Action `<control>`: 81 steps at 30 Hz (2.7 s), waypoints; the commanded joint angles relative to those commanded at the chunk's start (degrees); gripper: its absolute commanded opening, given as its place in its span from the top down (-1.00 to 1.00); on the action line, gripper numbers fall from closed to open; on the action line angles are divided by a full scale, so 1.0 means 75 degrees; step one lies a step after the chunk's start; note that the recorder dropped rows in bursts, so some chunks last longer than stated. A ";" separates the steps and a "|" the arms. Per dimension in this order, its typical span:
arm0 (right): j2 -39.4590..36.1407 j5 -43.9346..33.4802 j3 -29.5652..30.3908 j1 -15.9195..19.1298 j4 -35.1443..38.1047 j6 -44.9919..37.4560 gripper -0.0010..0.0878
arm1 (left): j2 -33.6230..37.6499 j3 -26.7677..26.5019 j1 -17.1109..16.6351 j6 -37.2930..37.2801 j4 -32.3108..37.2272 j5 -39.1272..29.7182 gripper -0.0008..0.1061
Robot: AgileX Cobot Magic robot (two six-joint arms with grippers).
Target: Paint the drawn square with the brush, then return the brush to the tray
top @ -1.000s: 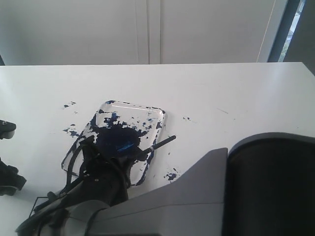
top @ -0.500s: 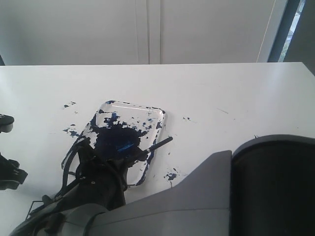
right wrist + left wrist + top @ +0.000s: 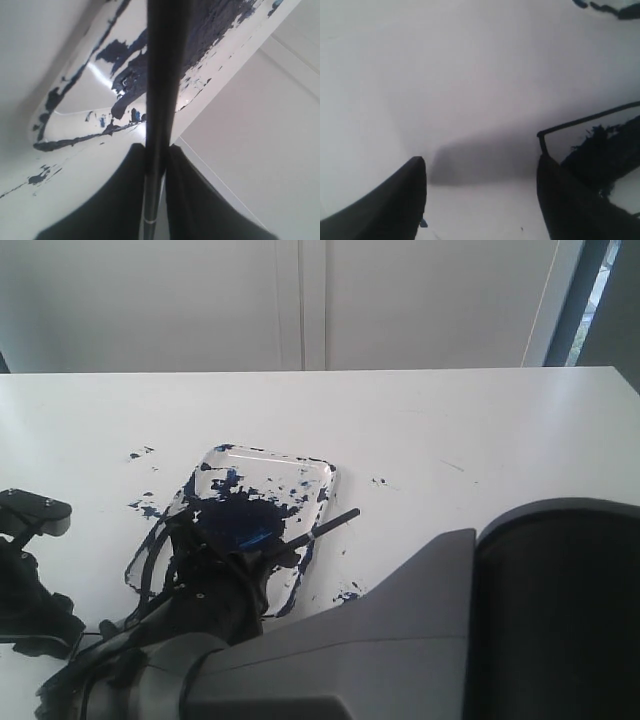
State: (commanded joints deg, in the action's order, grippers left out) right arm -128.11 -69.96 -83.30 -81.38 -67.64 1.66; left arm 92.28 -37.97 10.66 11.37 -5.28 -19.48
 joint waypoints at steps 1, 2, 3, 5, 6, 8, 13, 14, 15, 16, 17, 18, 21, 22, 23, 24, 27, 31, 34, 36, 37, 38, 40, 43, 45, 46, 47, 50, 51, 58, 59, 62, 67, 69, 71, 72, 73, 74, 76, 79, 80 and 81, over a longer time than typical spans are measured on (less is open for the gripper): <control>0.0000 0.0000 0.0000 0.0000 0.0030 0.0000 0.98 | 0.0071 0.0000 0.0000 0.0000 0.0000 0.0018 -0.21; 0.0000 0.0000 0.0000 0.0000 0.0065 -0.0016 0.98 | 0.0112 0.0000 0.0000 0.0000 0.0000 0.0032 -0.21; 0.0000 0.0000 0.0000 0.0000 0.0108 -0.0016 0.98 | 0.0173 0.0000 0.0000 0.0000 0.0000 0.0067 -0.21; 0.0000 0.0000 0.0000 -0.0017 0.0169 -0.0050 0.98 | 0.0247 0.0000 0.0000 0.0000 0.0015 0.0107 -0.21; 0.0000 0.0000 0.0000 -0.0033 0.0193 -0.0048 0.98 | 0.0263 0.0000 0.0000 0.0000 0.0029 0.0125 -0.21; 0.0000 0.0000 0.0000 -0.0082 0.0277 -0.0070 0.98 | 0.0283 0.0000 0.0000 0.0000 0.0029 0.0175 -0.21; 0.0000 0.0000 0.0014 -0.0312 0.0536 -0.0221 0.98 | 0.0283 0.0000 0.0000 0.0000 0.0029 0.0252 -0.21; 0.0000 0.0000 0.0014 -0.0365 0.0551 -0.0221 0.98 | 0.0283 0.0000 0.0000 0.0000 0.0029 0.0252 -0.21; 0.0000 0.0000 0.0014 -0.0413 0.0567 -0.0221 0.98 | 0.0283 0.0000 0.0000 0.0000 0.0052 0.0251 -0.21; 0.0012 0.0000 0.0014 -0.0454 0.0600 -0.0221 0.98 | 0.0283 0.0000 0.0000 0.0000 0.0071 0.0251 -0.21; 0.0031 0.0000 0.0014 -0.0494 0.0640 -0.0221 0.98 | 0.0283 0.0000 0.0000 0.0000 0.0084 0.0251 -0.21; 0.0028 0.0000 0.0014 -0.0536 0.0716 -0.0221 0.98 | 0.0283 0.0000 0.0000 0.0000 0.0084 0.0251 -0.21; 0.0094 0.0000 0.0014 -0.0566 0.0842 -0.0221 0.98 | 0.0283 0.0000 0.0000 0.0000 0.0084 0.0251 -0.21; 0.0094 0.0000 0.0014 -0.0566 0.0842 -0.0221 0.98 | 0.0283 0.0000 0.0000 0.0000 0.0084 0.0251 -0.21; 0.0094 0.0000 0.0014 -0.0528 0.0842 -0.0221 0.98 | 0.0283 0.0000 0.0000 0.0000 0.0084 0.0251 -0.21; 0.0094 0.0000 0.0014 -0.0494 0.0842 -0.0221 0.98 | 0.0283 0.0000 0.0000 0.0000 0.0084 0.0251 -0.21; 0.0094 0.0000 0.0014 -0.0351 0.0842 -0.0221 0.98 | 0.0283 0.0000 0.0000 0.0000 0.0137 0.0237 -0.21; 0.0094 0.0000 0.0014 -0.0106 0.0825 -0.0221 0.98 | 0.0283 0.0000 0.0000 0.0000 0.0151 0.0236 -0.21; 0.0094 0.0000 0.0014 0.0058 0.0811 -0.0221 0.98 | 0.0283 0.0000 0.0000 -0.0019 0.0165 0.0236 -0.21; 0.0094 0.0000 0.0014 0.0179 0.0811 -0.0221 0.98 | 0.0283 0.0000 0.0000 -0.0019 0.0165 0.0236 -0.21; 0.0094 0.0000 0.0014 0.0215 0.0811 -0.0221 0.98 | 0.0283 0.0000 0.0000 -0.0019 0.0165 0.0236 -0.21; 0.0094 0.0000 0.0014 0.0281 0.0811 -0.0221 0.98 | 0.0283 0.0000 0.0000 -0.0019 0.0165 0.0236 -0.21; 0.0094 0.0000 0.0014 0.0337 0.0811 -0.0221 0.98 | 0.0283 0.0000 0.0000 -0.0019 0.0165 0.0236 -0.21; 0.0094 0.0000 0.0014 0.0350 0.0811 -0.0221 0.98 | 0.0283 0.0000 0.0000 -0.0058 0.0165 0.0252 -0.21; 0.0094 0.0000 0.0014 0.0322 0.0842 -0.0221 0.98 | 0.0283 0.0000 0.0000 -0.0058 0.0165 0.0252 -0.21; 0.0094 0.0000 0.0014 0.0280 0.0857 -0.0221 0.98 | 0.0283 0.0000 0.0000 -0.0078 0.0165 0.0252 -0.21; 0.0094 0.0000 0.0072 0.0248 0.0857 -0.0263 0.98 | 0.0283 0.0000 0.0000 -0.0078 0.0165 0.0252 -0.21; 0.0094 0.0000 0.0314 0.0159 0.0857 -0.0293 0.98 | 0.0283 0.0000 0.0000 -0.0078 0.0165 0.0252 -0.21; 0.0094 0.0000 0.0432 0.0123 0.0875 -0.0293 0.98 | 0.0283 0.0000 0.0000 -0.0078 0.0165 0.0252 -0.21; 0.0291 0.0000 0.1022 -0.0158 0.0872 0.0196 0.98 | 0.0283 0.0000 0.0000 -0.0077 0.0165 0.0283 -0.21; 0.0338 0.0000 0.1054 -0.0209 0.0872 0.0198 0.98 | 0.0283 0.0000 0.0000 -0.0090 0.0165 0.0284 -0.21; 0.0484 0.0000 0.1068 -0.0284 0.0821 0.0198 0.98 | 0.0283 0.0000 0.0000 -0.0124 0.0165 0.0284 -0.21; 0.0486 0.0000 0.1068 -0.0266 0.0480 0.0214 0.98 | 0.0283 0.0000 0.0000 -0.0150 0.0165 0.0251 -0.21; 0.0486 0.0000 0.1068 -0.0266 0.0175 0.0359 0.98 | 0.0283 0.0000 0.0000 -0.0150 0.0165 0.0251 -0.21; 0.0486 0.0000 0.1068 -0.0238 -0.0046 0.0598 0.98 | 0.0283 0.0000 0.0000 -0.0150 0.0165 0.0251 -0.21; 0.0503 0.0000 0.1068 -0.0199 -0.0046 0.0633 0.98 | 0.0283 0.0000 0.0000 -0.0150 0.0165 0.0251 -0.21; 0.0521 0.0000 0.1068 -0.0146 0.0022 0.0726 0.98 | 0.0283 0.0000 0.0000 -0.0175 0.0165 0.0253 -0.21; 0.0539 0.0000 0.1068 -0.0052 0.0121 0.0915 0.98 | 0.0283 0.0000 0.0000 -0.0219 0.0165 0.0253 -0.21; 0.0636 0.0000 0.1068 0.0196 0.0433 0.1239 0.98 | 0.0283 -0.0014 0.0000 -0.0434 0.0165 0.0385 -0.21; 0.0884 0.0000 0.1068 0.0779 0.0912 0.1782 0.98 | 0.0191 -0.0014 0.0000 -0.0816 0.0165 0.0709 -0.21; 0.1025 0.0000 0.1068 0.0977 0.1028 0.1980 0.98 | 0.0160 -0.0014 0.0000 -0.0816 0.0165 0.0820 -0.21; 0.1186 0.0000 0.1068 0.1132 0.1149 0.2087 0.98 | 0.0124 -0.0014 0.0000 -0.0832 0.0165 0.0875 -0.21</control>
State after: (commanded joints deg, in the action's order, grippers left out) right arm -119.21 -69.96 -75.30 -72.89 -59.03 17.31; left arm 93.21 -38.08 10.66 5.13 -4.04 -12.91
